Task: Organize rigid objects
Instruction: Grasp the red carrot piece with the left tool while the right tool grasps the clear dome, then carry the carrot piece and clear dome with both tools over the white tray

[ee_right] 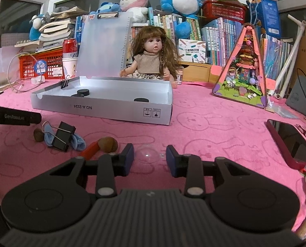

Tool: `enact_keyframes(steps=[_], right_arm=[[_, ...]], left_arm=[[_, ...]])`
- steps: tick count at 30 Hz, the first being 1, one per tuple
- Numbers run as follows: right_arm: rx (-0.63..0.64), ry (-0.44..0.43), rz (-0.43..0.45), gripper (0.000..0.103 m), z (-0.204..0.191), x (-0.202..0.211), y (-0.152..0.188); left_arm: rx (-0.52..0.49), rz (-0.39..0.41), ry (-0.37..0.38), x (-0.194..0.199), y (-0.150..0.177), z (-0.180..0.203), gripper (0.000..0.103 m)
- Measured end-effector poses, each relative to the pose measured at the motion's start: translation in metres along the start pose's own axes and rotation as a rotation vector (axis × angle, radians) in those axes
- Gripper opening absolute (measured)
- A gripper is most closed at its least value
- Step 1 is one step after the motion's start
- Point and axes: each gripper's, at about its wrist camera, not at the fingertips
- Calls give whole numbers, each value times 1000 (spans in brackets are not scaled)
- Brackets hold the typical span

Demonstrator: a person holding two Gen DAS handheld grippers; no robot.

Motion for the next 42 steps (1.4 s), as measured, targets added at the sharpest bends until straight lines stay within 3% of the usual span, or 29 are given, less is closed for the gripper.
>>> enact_keyframes(steps=[17, 28, 42], right_arm=[[-23, -21, 52, 32, 0, 1, -32], [-75, -19, 33, 31, 1, -20, -64], [-100, -13, -14, 31, -3, -74, -100]], left_arm=[[-4, 75, 24, 21, -37, 9, 41], [42, 78, 71, 3, -67, 13, 41], [18, 34, 57, -45, -107, 17, 41]])
Point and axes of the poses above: each gripper's, at about its wrist camera, not at the fingertips, and x roughly against the way its jaws point, z to its right, y to its underside, and after that the axes turned 7 degrees about y, right-handed
